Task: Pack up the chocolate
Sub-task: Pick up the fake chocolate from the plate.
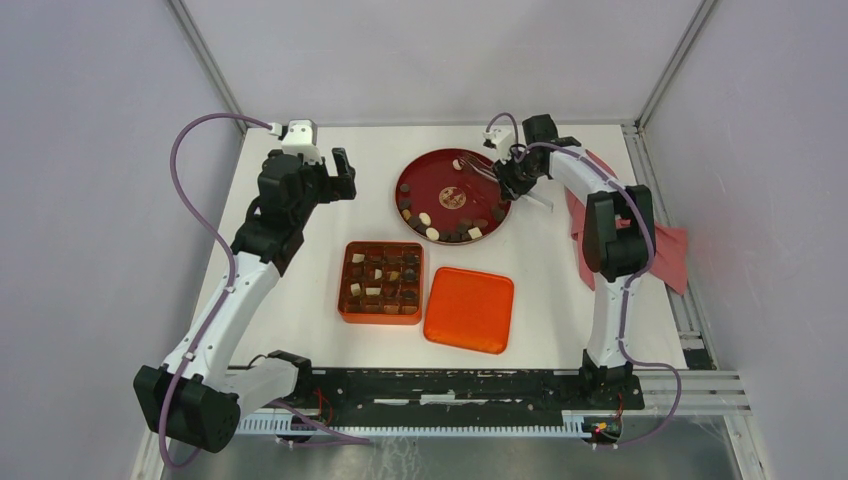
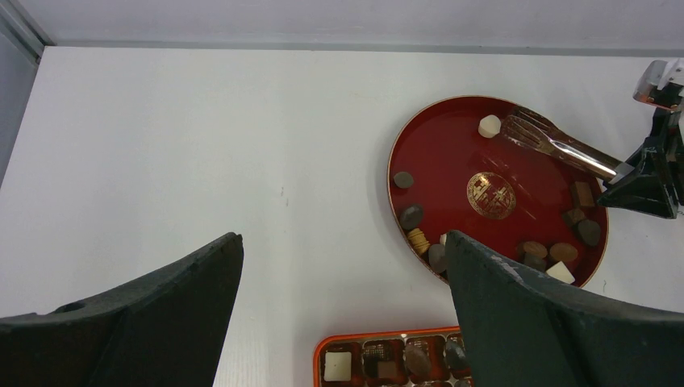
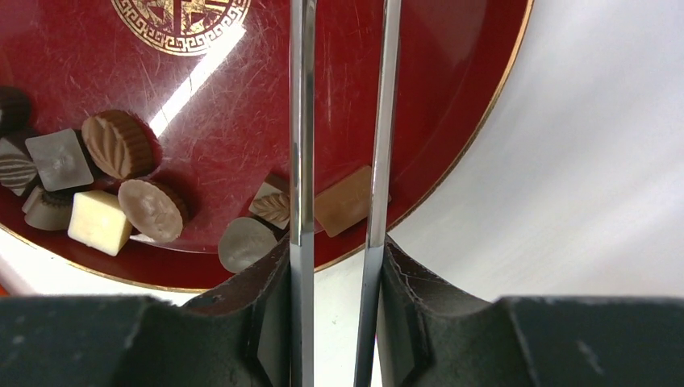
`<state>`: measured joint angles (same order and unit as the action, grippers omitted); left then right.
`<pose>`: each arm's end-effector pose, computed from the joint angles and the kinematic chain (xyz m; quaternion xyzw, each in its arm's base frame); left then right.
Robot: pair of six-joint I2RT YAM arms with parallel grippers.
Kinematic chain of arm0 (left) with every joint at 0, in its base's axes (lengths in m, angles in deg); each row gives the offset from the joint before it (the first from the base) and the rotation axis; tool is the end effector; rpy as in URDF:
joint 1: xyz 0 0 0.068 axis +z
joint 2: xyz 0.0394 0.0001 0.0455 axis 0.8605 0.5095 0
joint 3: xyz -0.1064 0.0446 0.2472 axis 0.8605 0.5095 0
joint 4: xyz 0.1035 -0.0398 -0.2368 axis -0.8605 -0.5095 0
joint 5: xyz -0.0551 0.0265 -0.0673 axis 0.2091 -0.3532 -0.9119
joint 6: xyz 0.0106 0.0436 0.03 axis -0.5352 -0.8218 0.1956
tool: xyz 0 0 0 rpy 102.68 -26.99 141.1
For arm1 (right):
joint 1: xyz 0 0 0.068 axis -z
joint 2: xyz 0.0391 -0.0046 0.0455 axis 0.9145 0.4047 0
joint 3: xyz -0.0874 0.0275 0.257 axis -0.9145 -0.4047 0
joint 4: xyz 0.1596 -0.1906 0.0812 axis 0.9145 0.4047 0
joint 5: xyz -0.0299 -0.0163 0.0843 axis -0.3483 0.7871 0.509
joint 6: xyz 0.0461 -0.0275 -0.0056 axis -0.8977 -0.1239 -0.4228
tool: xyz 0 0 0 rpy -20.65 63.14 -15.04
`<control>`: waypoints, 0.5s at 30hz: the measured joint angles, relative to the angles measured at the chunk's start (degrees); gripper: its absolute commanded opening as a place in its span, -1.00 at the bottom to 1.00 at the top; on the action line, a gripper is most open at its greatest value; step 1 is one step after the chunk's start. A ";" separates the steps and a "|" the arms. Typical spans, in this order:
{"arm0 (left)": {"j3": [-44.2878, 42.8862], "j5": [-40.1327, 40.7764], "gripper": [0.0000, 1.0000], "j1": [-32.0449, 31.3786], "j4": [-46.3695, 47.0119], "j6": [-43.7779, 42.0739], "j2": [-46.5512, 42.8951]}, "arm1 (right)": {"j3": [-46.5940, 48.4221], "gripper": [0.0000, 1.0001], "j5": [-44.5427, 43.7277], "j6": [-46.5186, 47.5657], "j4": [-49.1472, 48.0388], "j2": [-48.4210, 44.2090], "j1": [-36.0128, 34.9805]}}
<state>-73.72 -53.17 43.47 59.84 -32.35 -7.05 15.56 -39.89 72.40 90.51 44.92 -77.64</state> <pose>0.2427 -0.0637 0.3667 0.0069 0.7933 -0.0714 0.6046 0.4477 0.1040 0.1985 -0.3546 0.8839 0.1390 0.2715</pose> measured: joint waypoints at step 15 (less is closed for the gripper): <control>0.00 0.02 0.99 0.00 -0.02 0.02 0.00 | 3.15 -0.16 -0.04 -0.94 1.75 2.36 -0.11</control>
<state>-73.72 -53.14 43.47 59.82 -32.33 -7.05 18.71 -39.94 71.46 92.26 47.28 -77.75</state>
